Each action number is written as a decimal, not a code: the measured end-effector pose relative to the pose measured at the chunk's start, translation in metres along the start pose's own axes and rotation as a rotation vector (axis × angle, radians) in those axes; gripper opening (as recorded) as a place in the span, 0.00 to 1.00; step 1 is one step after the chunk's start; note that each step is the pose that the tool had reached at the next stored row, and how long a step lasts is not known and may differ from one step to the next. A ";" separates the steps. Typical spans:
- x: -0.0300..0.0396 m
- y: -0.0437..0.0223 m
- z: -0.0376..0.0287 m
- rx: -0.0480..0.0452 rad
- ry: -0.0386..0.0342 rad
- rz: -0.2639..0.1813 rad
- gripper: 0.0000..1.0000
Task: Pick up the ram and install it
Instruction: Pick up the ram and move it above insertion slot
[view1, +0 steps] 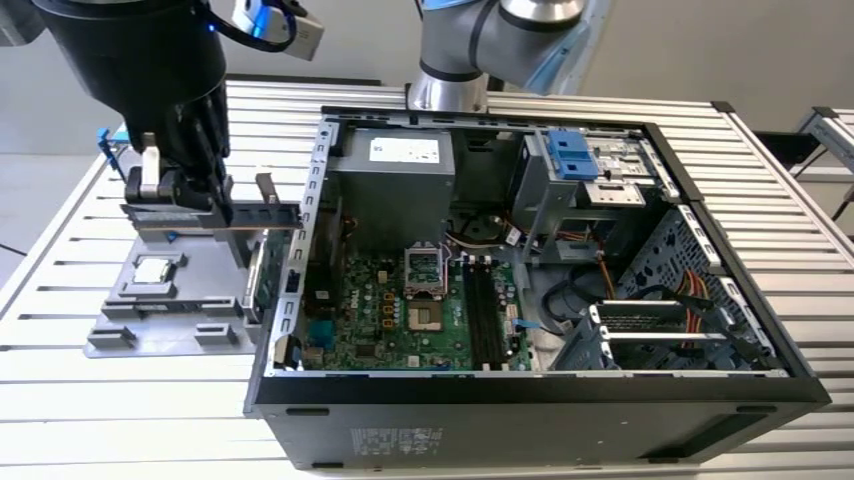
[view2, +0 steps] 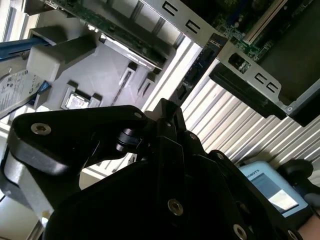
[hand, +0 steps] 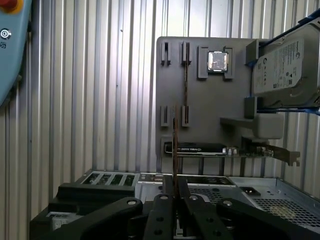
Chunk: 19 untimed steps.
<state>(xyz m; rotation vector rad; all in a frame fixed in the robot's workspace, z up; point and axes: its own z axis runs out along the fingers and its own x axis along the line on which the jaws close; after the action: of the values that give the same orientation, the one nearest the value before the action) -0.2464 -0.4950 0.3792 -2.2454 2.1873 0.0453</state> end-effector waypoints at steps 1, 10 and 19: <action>0.0000 -0.0011 0.0000 0.0000 0.0000 0.000 0.00; 0.0003 -0.0129 -0.0002 0.0000 0.0000 0.000 0.00; 0.0007 -0.0273 -0.0005 -0.0002 0.0000 0.000 0.00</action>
<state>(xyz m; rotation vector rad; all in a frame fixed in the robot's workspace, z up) -0.2191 -0.4950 0.3792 -2.2455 2.1873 0.0454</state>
